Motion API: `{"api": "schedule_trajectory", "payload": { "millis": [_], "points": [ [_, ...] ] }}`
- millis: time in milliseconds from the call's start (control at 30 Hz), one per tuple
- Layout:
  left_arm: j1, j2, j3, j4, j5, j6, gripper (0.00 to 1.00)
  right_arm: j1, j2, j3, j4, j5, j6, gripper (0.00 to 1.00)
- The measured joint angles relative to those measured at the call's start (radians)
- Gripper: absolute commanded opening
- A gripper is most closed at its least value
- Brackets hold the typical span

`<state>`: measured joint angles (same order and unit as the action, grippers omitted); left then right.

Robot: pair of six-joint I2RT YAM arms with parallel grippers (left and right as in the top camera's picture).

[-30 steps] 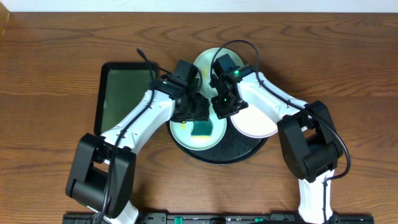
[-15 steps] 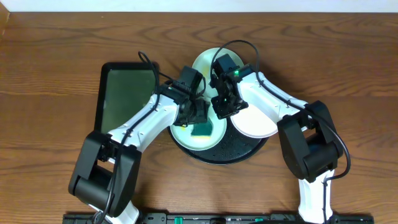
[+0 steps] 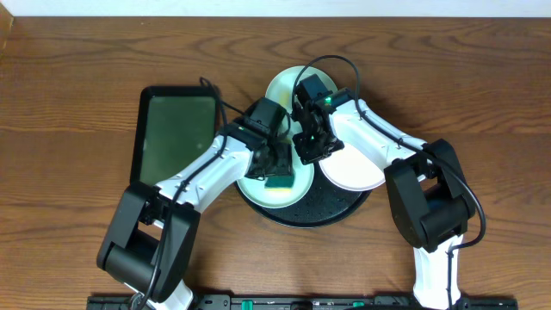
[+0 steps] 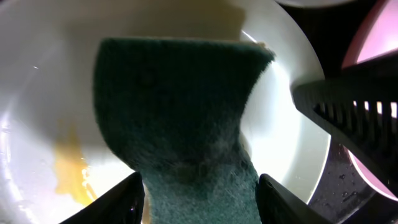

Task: Clean dirty plates on tray and stack at the side
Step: 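Scrub the green plate with the sponge while the right gripper holds it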

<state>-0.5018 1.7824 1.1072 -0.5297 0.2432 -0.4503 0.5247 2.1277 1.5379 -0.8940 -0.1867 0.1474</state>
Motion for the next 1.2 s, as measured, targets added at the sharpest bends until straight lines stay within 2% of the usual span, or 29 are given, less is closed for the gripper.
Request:
{"api": "schedule_trajectory", "payload": {
  "millis": [333,500,667,700,733,933,1200],
  "points": [
    [-0.006,0.002,0.000,0.007,-0.021,-0.011,0.55,0.000,0.000,0.000,-0.007,0.000,0.000,0.01],
    [-0.005,0.037,0.000,0.016,-0.030,-0.022,0.34,0.000,0.000,0.000,-0.007,0.000,0.000,0.01],
    [-0.005,0.046,0.000,0.027,-0.028,-0.024,0.19,0.000,0.003,0.000,-0.006,0.000,0.000,0.01],
    [-0.006,0.046,0.000,0.028,-0.027,-0.026,0.10,0.000,0.003,0.000,-0.007,0.000,0.000,0.01],
    [-0.006,0.046,0.000,0.029,-0.026,-0.031,0.08,0.000,0.003,0.000,-0.007,0.000,0.000,0.01],
    [-0.011,0.046,0.000,0.013,-0.069,-0.037,0.08,0.000,0.003,0.000,-0.009,-0.003,0.000,0.01],
    [-0.027,0.045,0.004,-0.057,-0.297,-0.105,0.07,0.002,0.006,0.000,-0.010,-0.054,0.000,0.01]
  ]
}}
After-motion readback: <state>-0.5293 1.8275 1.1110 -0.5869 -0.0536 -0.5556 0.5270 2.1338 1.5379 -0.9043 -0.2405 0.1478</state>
